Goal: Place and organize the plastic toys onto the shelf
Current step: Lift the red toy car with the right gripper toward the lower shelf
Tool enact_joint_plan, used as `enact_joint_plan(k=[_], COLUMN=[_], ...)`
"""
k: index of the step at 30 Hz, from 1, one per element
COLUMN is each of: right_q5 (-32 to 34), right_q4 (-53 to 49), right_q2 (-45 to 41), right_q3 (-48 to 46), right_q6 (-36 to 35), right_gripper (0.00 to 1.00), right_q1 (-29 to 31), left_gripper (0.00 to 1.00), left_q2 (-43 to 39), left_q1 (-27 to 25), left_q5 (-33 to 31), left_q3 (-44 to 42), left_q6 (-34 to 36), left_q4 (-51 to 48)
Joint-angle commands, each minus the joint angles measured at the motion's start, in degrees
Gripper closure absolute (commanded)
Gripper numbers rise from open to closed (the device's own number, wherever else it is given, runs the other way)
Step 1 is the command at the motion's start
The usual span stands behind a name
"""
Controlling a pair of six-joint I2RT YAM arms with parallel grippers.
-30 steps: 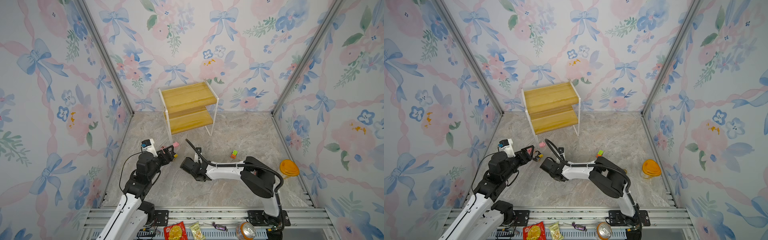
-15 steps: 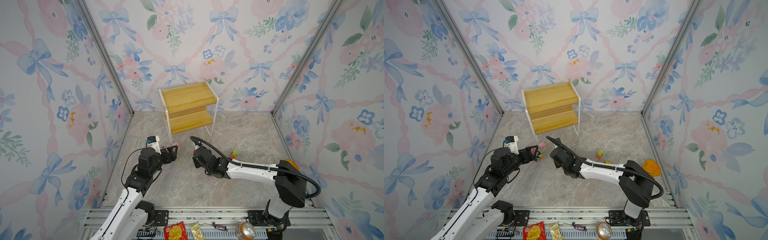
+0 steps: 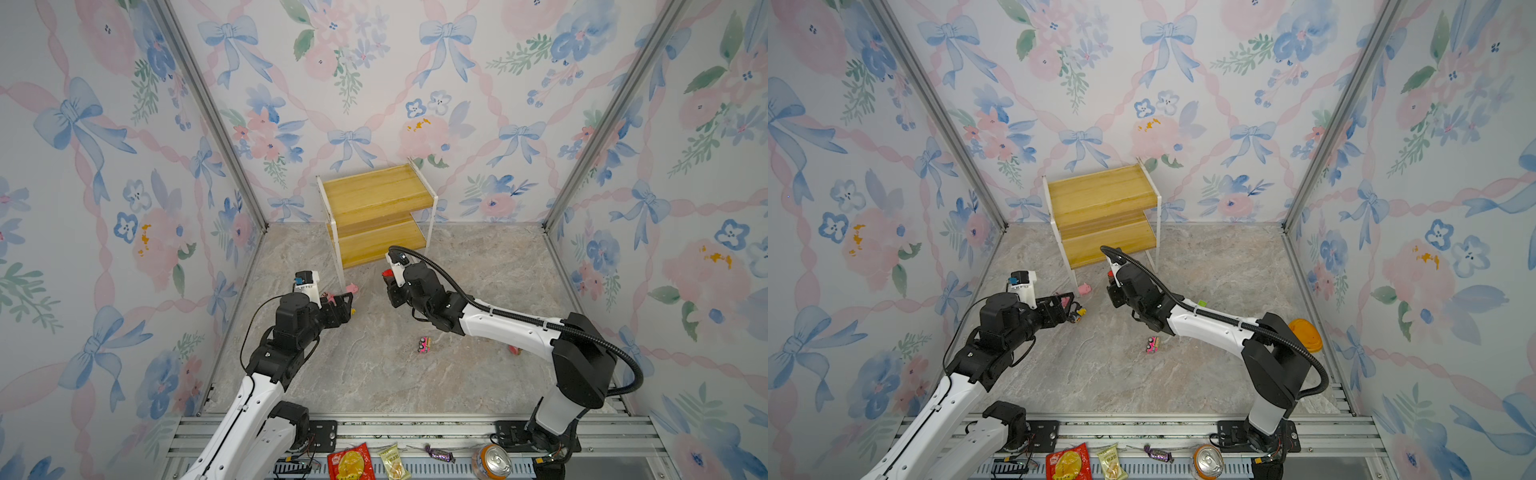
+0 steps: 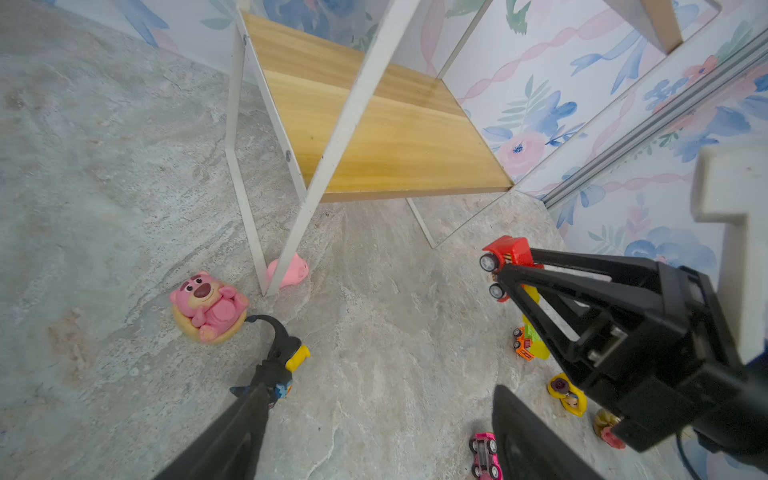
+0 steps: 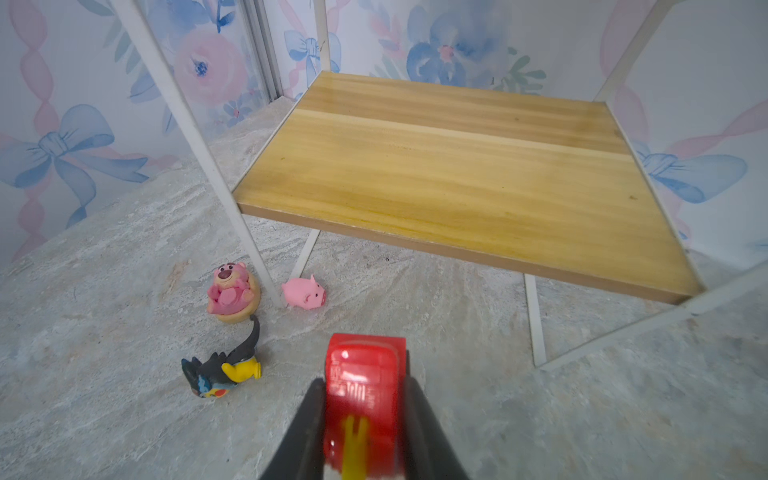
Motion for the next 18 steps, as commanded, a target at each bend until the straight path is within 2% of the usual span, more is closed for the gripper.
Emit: enact_joint_plan(k=[1,9,18], right_q5=[-0.71,-0.47,-0.18], right_q4=[4.61,11.30,20.08], right_q2=[1.17,2.06,7.34], right_q3=[1.34,1.63,2.96], right_q6=[-1.66,-2.35,-1.65], right_gripper=[0.72,0.72,0.72], right_q1=[-2.09,-6.62,-10.55], left_gripper=[0.15,0.15,0.15], left_q2=[0.47,3.07,6.33], left_q1=[0.85,2.39,3.47], left_q5=[-0.83,0.00,1.07], left_q3=[0.76,1.64,2.42], left_q6=[1.47,1.39,1.64], left_q4=[-0.69,-0.51,-0.51])
